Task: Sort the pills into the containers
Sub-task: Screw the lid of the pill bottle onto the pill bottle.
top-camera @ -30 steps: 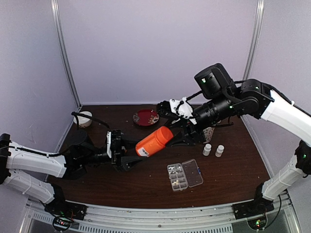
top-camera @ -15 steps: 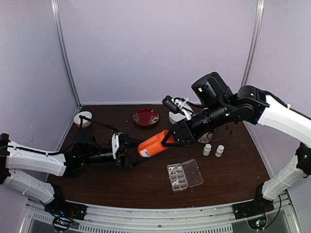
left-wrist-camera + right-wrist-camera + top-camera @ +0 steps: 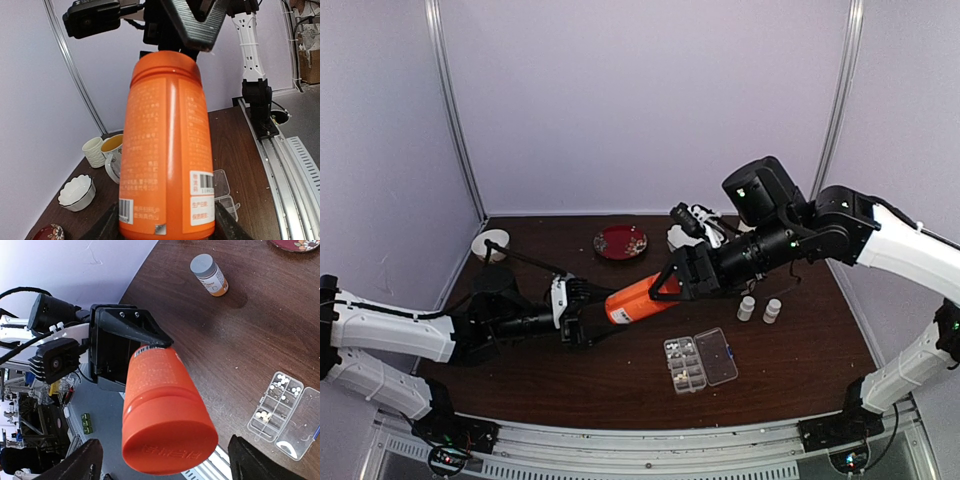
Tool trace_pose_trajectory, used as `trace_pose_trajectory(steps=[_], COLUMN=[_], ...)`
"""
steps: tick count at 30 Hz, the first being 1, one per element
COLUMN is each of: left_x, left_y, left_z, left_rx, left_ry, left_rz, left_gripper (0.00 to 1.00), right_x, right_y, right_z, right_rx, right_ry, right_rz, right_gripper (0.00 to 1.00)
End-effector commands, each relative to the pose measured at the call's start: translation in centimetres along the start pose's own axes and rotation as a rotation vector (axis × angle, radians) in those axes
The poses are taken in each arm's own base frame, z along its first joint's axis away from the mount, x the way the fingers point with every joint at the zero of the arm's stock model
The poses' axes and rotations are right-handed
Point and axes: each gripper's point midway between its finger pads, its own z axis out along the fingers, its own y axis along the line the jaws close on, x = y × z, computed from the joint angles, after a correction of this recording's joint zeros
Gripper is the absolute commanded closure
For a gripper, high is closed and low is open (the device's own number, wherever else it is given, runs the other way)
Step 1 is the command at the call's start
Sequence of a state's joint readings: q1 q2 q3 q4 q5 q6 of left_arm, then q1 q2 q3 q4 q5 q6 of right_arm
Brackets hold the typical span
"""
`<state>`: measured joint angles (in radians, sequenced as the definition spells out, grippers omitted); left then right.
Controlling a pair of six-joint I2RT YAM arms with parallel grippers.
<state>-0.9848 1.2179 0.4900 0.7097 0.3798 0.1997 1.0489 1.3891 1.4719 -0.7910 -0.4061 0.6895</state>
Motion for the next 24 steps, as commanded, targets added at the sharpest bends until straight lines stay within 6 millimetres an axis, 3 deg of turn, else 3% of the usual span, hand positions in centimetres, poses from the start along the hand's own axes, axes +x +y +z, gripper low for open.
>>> trace_pose_trajectory(steps=[1,9,14,17,22,24], left_x=[-3.7,-4.4,-4.7,-4.9,-4.9,-4.9], left_y=[0.6,0.1,-0.2,-0.5,-0.8,-0.9], left_z=[-0.3,-0.4,-0.3,-0.2,-0.1,0.0], left_rx=[-0.007,0.025,0.050,0.067,0.095,0.100], left_ry=[-0.120,-0.150,-0.169,-0.179,-0.181,-0.184], left_rz=[0.037,0.007,-0.015,-0.027,-0.042,-0.045], left_gripper=[1.00,1.00,1.00,1.00,1.00,1.00], right_x=[-0.7,0.4,0.3,0.2,-0.5,-0.6], right_y=[-0.2,0.9,2.2,2.4,2.6,2.5], right_z=[-2.5,-4.5,-4.5,-3.9,-3.1,-2.9], right_rx=[0.050,-0.002,-0.026,-0.036,-0.034,-0.022], right_ry=[-0.067,-0.161,-0.268,-0.217,-0.196,-0.206], right_rz=[-0.316,-1.101,-1.526,-1.632,-1.661,-1.678], right_gripper=[0.08,0.07,0.05,0.03,0.01,0.05])
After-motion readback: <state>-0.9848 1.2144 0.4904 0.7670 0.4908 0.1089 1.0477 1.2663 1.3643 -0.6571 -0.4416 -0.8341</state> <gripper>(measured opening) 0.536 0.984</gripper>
